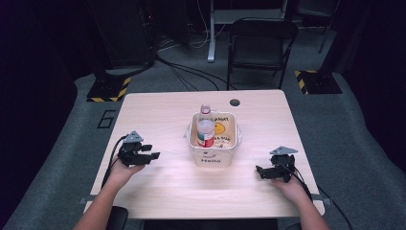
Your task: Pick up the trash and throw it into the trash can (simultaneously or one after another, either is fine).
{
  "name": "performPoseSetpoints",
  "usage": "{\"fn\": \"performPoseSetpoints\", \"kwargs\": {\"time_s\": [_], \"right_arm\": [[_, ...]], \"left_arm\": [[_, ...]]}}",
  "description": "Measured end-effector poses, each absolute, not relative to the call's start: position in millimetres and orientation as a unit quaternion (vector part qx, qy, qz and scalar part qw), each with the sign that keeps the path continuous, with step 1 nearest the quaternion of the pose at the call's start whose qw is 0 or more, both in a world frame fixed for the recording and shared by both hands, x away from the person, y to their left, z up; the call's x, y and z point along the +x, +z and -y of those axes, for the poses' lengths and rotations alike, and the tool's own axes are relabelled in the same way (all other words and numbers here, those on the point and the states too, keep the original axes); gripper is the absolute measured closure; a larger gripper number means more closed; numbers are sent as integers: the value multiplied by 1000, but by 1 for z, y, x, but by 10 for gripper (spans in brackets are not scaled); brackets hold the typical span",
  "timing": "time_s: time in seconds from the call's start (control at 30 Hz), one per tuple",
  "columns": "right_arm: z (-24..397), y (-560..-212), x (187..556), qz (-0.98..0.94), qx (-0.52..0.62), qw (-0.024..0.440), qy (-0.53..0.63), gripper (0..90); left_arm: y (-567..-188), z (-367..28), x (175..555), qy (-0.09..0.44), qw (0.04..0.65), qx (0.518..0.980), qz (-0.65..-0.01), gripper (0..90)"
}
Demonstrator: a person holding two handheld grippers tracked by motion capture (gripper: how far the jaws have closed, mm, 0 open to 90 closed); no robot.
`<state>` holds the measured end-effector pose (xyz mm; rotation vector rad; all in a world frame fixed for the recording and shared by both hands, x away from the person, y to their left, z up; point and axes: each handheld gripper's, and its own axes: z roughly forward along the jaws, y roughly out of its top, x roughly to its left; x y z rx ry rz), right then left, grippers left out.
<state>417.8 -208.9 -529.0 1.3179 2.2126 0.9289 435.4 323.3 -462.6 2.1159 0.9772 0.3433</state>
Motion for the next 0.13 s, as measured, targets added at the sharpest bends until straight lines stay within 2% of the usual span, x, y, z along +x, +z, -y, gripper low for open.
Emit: {"fn": "performPoseSetpoints", "kwargs": {"time_s": [0.13], "right_arm": [[209,-529,418,-792,471,201,332,0]], "left_arm": [[-472,-332,434,141,378,825,-395,429]]}}
